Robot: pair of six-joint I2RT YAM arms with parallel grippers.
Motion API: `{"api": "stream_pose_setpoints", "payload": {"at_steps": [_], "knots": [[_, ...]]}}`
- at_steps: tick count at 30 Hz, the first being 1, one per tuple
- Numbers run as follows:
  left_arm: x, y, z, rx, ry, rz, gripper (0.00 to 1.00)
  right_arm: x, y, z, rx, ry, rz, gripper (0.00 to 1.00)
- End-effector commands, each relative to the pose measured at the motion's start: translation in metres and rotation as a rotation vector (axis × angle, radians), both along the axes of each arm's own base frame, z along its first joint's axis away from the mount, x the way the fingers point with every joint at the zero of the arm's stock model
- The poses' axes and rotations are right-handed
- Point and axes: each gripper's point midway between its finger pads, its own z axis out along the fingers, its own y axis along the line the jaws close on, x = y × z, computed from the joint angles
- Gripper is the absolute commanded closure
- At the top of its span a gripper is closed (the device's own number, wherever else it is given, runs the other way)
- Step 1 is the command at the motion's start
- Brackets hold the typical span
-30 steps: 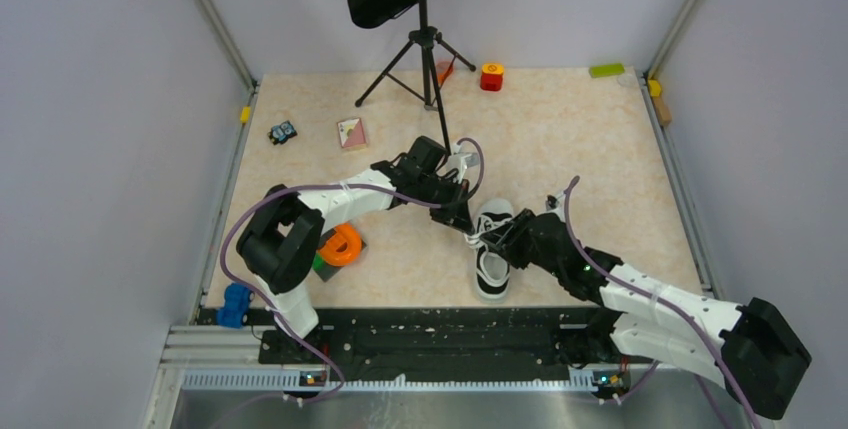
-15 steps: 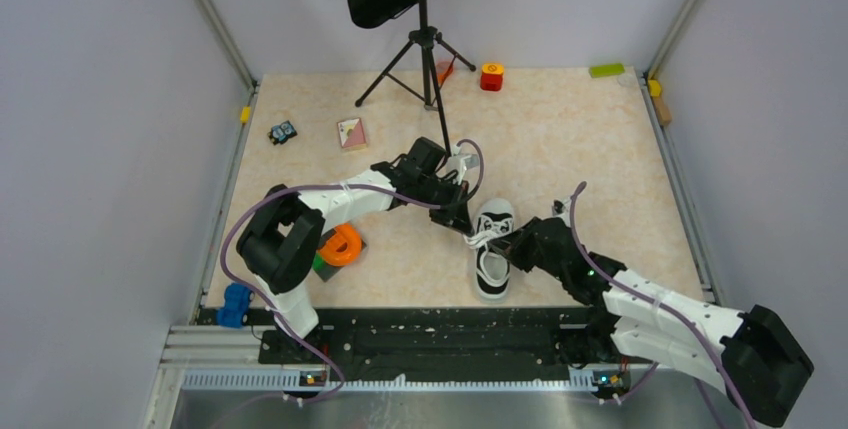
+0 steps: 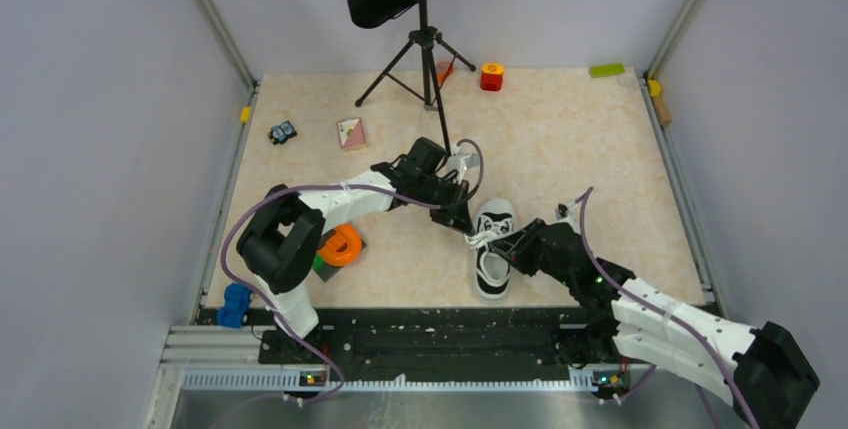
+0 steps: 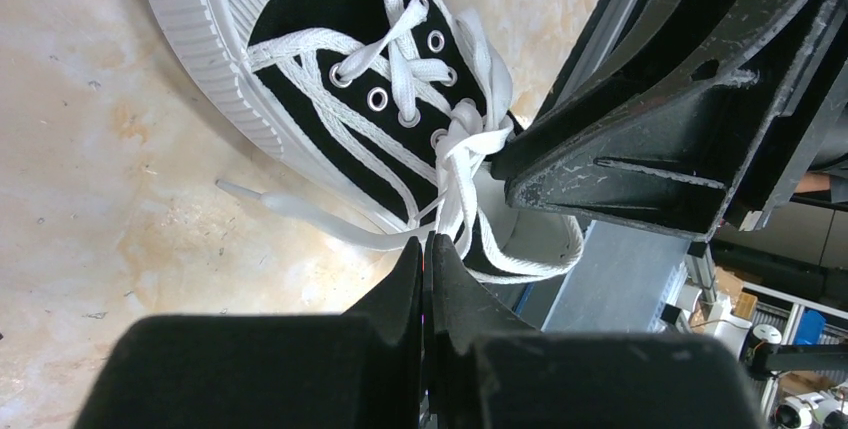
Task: Tie the shoes
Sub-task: Tie the shoelace on the shoe.
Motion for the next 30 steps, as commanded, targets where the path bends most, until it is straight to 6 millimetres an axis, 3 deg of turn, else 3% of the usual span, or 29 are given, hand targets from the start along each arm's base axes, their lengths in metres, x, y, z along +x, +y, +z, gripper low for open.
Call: {"api": "stream_pose_setpoints", "payload": {"at_steps": [1,5,8,15,23,30], "knots": [[0.004,-0.003,0.003,-0.028,-0.015,-0.003,1.00,0.010,0.008,0.021,0.040,-0.035,-0.006,0.65],[0.005,-0.005,0.001,-0.035,-0.031,-0.024,1.00,0.015,0.013,0.026,0.077,-0.022,-0.028,0.60],[0.012,-0.008,-0.005,-0.036,-0.052,-0.059,1.00,0.016,0.009,0.018,0.097,0.007,-0.074,0.60],[0.024,-0.012,-0.001,-0.037,-0.062,-0.063,1.00,0.013,0.005,0.016,0.169,0.020,-0.114,0.69],[0.036,-0.013,0.000,-0.043,-0.064,-0.019,1.00,0.013,0.001,0.017,0.169,0.021,-0.133,0.69],[0.037,-0.015,0.001,-0.050,-0.063,-0.022,1.00,0.020,0.012,0.020,0.190,0.023,-0.114,0.69]]}}
